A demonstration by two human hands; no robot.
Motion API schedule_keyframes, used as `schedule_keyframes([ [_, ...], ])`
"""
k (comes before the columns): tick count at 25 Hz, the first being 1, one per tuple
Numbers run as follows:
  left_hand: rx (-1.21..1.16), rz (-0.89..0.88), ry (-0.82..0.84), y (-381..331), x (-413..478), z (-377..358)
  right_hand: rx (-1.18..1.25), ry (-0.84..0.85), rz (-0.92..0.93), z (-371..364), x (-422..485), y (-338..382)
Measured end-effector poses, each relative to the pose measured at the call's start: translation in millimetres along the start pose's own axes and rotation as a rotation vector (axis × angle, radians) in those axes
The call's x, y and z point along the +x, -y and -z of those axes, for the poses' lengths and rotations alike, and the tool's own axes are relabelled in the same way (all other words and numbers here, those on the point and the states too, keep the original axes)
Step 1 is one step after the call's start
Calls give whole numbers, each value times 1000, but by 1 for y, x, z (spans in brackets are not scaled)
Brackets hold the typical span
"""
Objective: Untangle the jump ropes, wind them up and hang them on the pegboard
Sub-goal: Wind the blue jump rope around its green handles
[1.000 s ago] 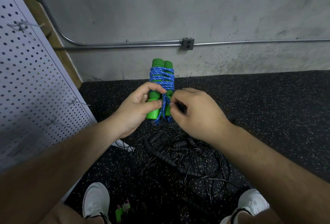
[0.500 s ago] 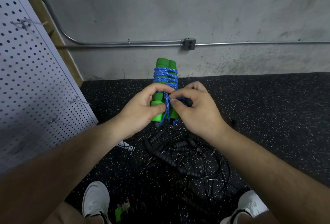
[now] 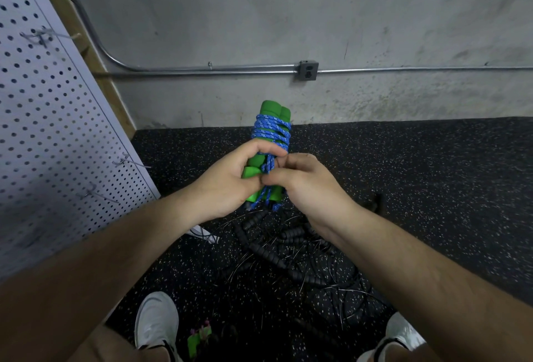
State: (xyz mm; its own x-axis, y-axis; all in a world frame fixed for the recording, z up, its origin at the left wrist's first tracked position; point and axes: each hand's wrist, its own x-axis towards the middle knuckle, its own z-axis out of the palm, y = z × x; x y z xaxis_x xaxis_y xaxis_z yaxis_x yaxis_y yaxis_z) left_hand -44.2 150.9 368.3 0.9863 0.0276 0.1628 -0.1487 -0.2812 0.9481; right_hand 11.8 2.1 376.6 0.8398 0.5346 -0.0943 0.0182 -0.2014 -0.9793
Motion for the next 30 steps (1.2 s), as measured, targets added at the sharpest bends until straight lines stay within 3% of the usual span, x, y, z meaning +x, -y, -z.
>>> schedule_keyframes([
  [4, -41, -1, -61, 1, 1, 2, 110, -56, 18, -2, 6, 0],
  [8, 61, -115, -244, 7, -1, -5, 329, -71, 64, -4, 6, 3],
  [10, 112, -156, -345, 8, -1, -7, 317, -102, 85, -2, 8, 0],
  [14, 142, -189, -445, 5, 3, -8, -30, -213, 278, 1, 7, -8],
  [22, 289, -169, -441, 7, 1, -11, -265, -249, 498, 3, 1, -14],
  [30, 249, -62, -315, 3, 0, -5, -803, -214, 542, 9, 8, -10],
])
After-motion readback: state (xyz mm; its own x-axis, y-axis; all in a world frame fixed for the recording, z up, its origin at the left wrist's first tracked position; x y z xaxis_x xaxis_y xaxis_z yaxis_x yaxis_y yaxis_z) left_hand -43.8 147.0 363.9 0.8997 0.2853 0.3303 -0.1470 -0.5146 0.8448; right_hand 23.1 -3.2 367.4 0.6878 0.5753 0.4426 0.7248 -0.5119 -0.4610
